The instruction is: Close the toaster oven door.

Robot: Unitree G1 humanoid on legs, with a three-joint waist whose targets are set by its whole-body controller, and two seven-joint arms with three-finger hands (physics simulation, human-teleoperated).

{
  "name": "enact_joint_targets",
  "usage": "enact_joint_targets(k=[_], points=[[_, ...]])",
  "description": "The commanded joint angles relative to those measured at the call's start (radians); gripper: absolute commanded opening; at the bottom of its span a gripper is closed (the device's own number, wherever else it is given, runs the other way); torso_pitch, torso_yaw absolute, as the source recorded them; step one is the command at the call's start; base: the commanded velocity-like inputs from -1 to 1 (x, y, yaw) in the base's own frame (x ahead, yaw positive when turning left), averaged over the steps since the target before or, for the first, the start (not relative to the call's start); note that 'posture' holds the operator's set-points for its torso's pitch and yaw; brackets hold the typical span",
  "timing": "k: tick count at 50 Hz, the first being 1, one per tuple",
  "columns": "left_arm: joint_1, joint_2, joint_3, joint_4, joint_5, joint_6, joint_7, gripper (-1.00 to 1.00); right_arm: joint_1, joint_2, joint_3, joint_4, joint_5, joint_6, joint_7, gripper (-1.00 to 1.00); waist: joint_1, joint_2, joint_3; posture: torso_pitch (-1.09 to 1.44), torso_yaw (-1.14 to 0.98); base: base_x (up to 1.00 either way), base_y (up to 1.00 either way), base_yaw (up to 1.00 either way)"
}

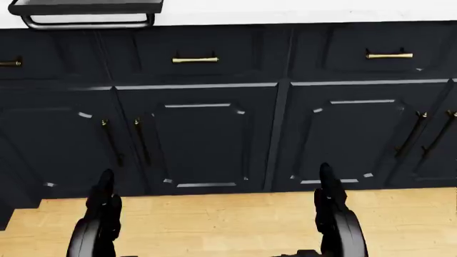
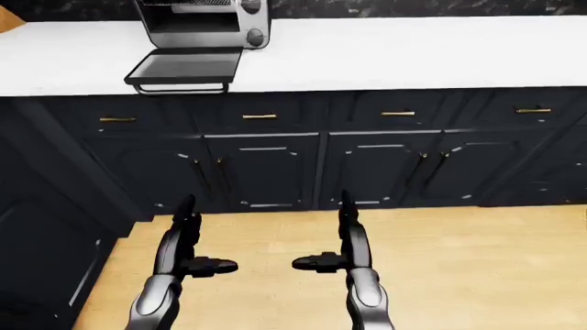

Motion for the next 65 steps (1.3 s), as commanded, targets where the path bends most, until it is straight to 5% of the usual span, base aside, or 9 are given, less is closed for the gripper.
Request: enact_joint_targets(k=[1,3,5,8,13,23,35,49,65], points=[[-0.021,0.002,0.008,-0.093,-0.026,-0.072,-0.012,1.0,-0.033,-0.004,-0.005,-0.107,0.01,-0.04,0.0,1.0,-0.002,-0.008,-0.001,0.0,0.0,0.0,0.0,0.0],[-0.023,0.003,0.01,-0.095,-0.02,-0.07,-0.004,1.0,-0.037,-0.006,-0.008,-0.103,0.013,-0.041,0.0,1.0,0.009,-0.002,-0.062,0.0,0.0,0.0,0.0,0.0],[-0.023,0.004,0.01,-0.097,-0.016,-0.054,0.002,1.0,-0.036,-0.005,-0.008,-0.108,0.015,-0.038,0.001,1.0,0.007,-0.006,-0.016,0.0,0.0,0.0,0.0,0.0],[0.0,0.009,0.003,-0.137,-0.005,-0.054,-0.014,1.0,-0.034,-0.006,-0.007,-0.128,0.017,-0.024,0.003,1.0,0.009,-0.007,-0.075,0.0,0.0,0.0,0.0,0.0],[-0.011,0.03,0.058,-0.18,-0.026,-0.022,-0.02,1.0,-0.03,-0.01,-0.001,-0.201,0.0,0.004,0.01,1.0,0.009,-0.004,-0.079,0.0,0.0,0.0,0.0,0.0],[-0.102,0.154,0.269,-0.274,-0.111,0.105,-0.063,1.0,-0.068,-0.025,-0.01,-0.35,-0.055,0.063,0.038,1.0,0.005,0.007,-0.089,0.0,0.0,0.0,0.0,0.0],[-0.195,0.327,0.484,-0.393,-0.244,0.319,-0.06,1.0,-0.241,-0.099,-0.139,-0.532,-0.005,0.315,0.046,1.0,0.001,0.019,-0.078,0.0,0.0,0.0,0.0,0.0],[-0.236,0.457,0.605,-0.445,-0.284,0.39,-0.05,1.0,-0.416,-0.222,-0.253,-0.729,0.177,0.55,-0.027,1.0,0.003,0.023,-0.06,0.0,0.0,0.0,0.0,0.0],[-0.265,0.584,0.719,-0.426,-0.373,0.45,-0.028,1.0,-0.465,-0.302,-0.275,-0.744,0.214,0.598,-0.041,1.0,0.003,0.023,-0.05,0.0,0.0,0.0,0.0,0.0]])
